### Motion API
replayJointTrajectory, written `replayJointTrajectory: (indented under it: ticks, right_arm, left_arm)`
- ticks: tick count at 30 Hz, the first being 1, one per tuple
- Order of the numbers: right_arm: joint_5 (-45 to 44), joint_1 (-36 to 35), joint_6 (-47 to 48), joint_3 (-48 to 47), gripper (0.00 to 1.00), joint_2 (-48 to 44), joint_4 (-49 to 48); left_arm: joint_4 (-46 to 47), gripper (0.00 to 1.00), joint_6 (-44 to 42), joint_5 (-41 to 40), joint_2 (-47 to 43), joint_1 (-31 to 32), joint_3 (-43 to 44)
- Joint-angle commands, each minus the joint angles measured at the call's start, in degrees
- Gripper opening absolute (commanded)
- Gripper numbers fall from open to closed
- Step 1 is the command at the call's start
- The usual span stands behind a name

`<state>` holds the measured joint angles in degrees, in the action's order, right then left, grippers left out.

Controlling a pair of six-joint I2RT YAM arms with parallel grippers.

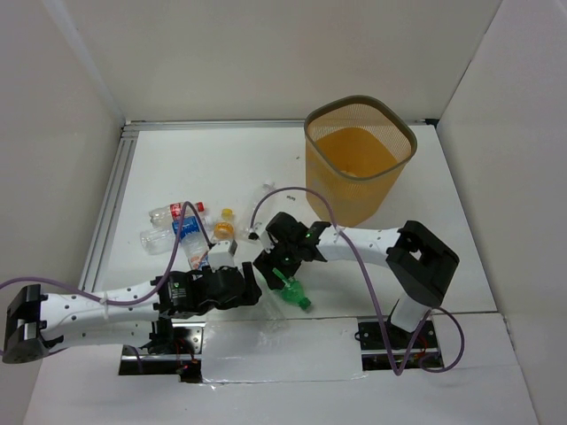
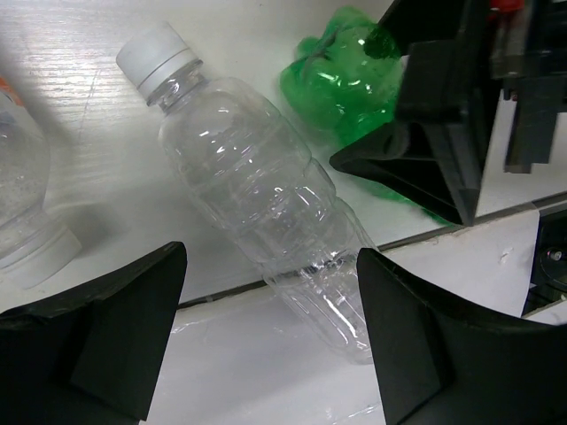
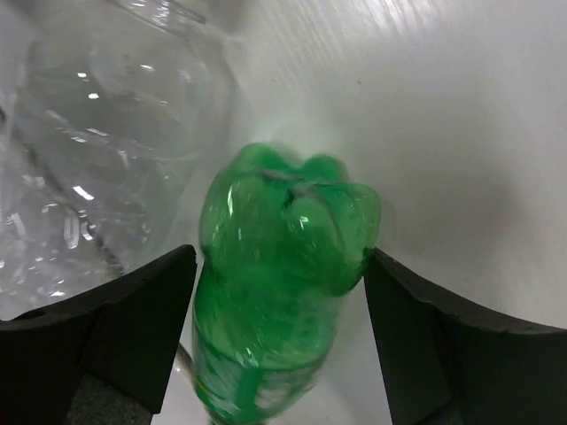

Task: Put the plastic bottles in the bin

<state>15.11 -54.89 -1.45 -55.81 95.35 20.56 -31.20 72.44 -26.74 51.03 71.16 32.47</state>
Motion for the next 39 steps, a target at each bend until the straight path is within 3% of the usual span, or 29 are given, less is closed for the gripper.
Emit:
replayJointTrajectory:
  ticks: [1,7,8,12,13,16,27,33,39]
  right_arm:
    - [-4.3,-0.83,-1.18,1.06,0.82,0.54,-4.64]
    - [-6.76,-1.36,-0.4,1.58,0.58,0.36,-3.16]
    - [-6.76,-1.36,0.83,1.06,0.47,-0.25,-2.55]
    - [-5.71,-1.36,6.43,-0.52,0.24,-1.39,0.88]
    - [-5.19,-1.36,7.94,-1.92,0.13,-1.4,1.58]
    - [-5.28,-0.31,13.66,-6.57,0.05,-1.92,4.31]
    - [-3.86,6.11,19.38,-25.83,0.02,-5.78,11.52]
    - [2.88,11.29,18.86,-38.9,0.02,-7.45,12.57]
    - [9.14,15.51,15.88,-43.59,0.02,-12.11,5.83]
  left_arm:
    - [2.64,0.9,0.68,-1.03,0.74,0.3,-0.39]
    - [3.77,0.89,0.68,0.11,1.27,0.3,-1.53]
    - [3.78,0.89,0.68,0.63,1.79,0.3,-2.05]
    - [4.39,0.89,1.2,0.64,2.41,0.83,-3.11]
    - [4.39,0.89,1.21,0.64,3.02,0.83,-3.11]
    - [4.39,0.89,2.34,0.11,4.6,1.52,-3.11]
    - [8.96,0.92,2.88,-1.3,8.74,3.55,-1.36]
    - [11.34,0.94,2.17,-1.82,8.74,3.55,-0.83]
    - [8.09,1.0,6.2,-2.87,11.2,3.55,0.22]
